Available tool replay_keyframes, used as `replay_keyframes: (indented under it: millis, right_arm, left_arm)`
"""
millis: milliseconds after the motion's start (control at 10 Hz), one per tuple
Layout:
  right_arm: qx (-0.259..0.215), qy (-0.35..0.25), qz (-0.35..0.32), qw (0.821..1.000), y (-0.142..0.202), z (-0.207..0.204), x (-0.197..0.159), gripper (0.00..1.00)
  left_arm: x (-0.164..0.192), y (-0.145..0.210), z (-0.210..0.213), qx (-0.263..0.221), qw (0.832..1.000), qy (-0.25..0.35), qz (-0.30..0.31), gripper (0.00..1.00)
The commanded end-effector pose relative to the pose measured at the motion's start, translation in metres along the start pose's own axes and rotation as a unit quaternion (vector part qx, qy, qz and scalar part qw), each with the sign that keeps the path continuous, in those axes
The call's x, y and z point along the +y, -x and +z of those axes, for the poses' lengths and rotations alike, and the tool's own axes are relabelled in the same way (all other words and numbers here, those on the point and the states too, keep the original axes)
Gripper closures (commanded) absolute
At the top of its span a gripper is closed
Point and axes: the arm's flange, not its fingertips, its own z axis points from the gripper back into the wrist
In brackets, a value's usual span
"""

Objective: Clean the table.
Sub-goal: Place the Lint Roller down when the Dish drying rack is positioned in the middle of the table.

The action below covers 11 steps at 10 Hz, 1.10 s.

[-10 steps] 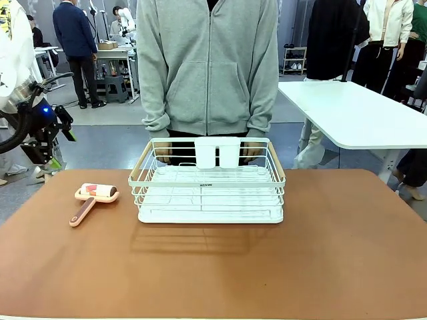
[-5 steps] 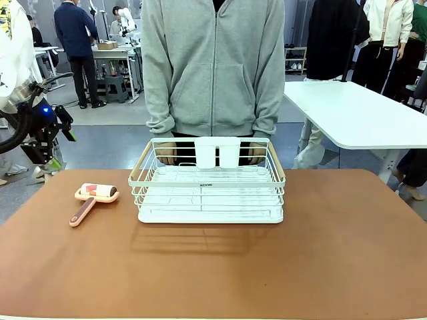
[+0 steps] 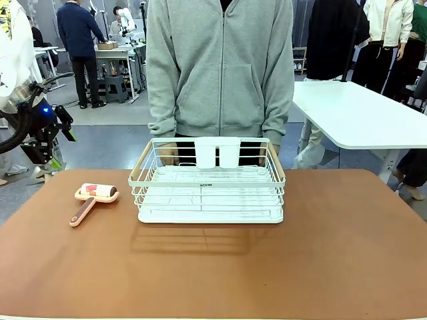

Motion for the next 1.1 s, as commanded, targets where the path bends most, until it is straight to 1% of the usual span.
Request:
replay_keyframes:
  millis: [0,1000]
  right_arm:
    - [0.000,-0.006,0.005,1.000,0.0036,-0.0008,0.0024,0.00]
    - [0.000,-0.006,0.005,1.000,0.0036,-0.0008,0.0024,0.00]
  left_arm:
    - [0.0000,-0.0008,0.0004,0.001,1.000,0.000,0.000,0.00]
    - [0.0000,-0.0008,0.0004,0.001,1.000,0.000,0.000,0.00]
